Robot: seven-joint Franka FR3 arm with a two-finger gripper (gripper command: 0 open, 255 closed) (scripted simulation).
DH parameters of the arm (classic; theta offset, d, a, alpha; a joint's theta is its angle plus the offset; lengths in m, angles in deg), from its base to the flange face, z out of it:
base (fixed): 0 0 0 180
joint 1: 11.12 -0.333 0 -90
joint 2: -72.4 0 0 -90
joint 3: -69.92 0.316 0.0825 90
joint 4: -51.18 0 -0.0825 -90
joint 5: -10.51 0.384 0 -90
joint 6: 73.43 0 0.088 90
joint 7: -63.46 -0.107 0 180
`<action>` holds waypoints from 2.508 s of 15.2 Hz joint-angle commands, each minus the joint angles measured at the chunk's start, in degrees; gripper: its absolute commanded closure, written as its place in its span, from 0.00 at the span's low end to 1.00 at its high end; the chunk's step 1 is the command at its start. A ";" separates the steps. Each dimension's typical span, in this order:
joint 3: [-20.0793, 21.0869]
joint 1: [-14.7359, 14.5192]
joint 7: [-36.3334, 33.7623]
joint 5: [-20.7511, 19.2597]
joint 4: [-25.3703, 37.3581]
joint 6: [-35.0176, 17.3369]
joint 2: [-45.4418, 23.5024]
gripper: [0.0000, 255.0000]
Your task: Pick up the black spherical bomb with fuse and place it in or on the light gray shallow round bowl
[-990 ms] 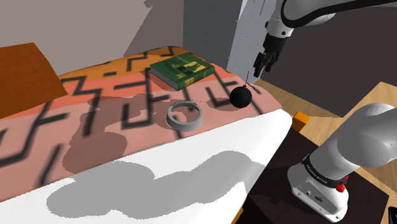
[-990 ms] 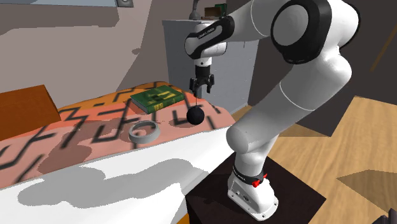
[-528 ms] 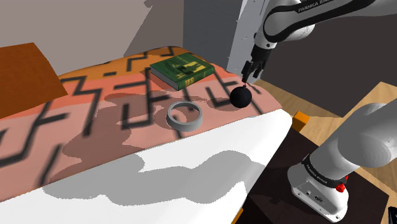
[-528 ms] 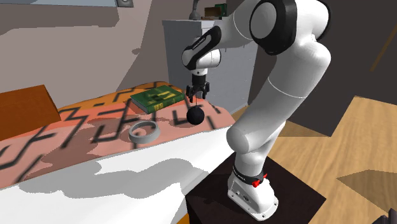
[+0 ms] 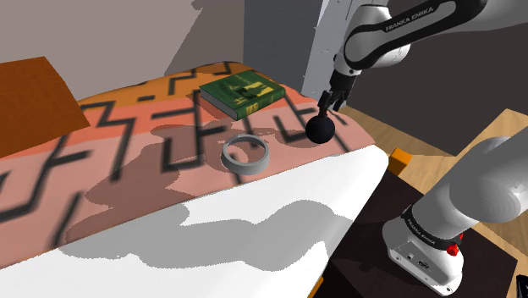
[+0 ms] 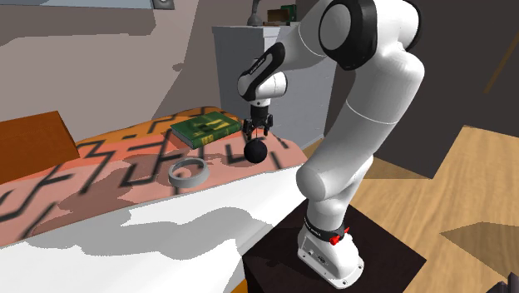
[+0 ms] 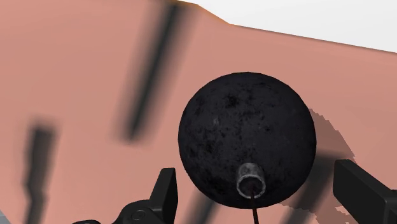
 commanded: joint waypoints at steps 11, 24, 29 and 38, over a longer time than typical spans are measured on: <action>-0.01 -0.02 0.03 0.04 -0.02 -0.20 -0.16 1.00; 0.39 0.19 -0.88 -0.70 3.84 7.43 3.66 1.00; 0.59 0.25 -1.26 -0.94 6.41 11.56 5.25 1.00; 0.91 0.27 -1.79 -1.16 11.74 18.80 7.18 1.00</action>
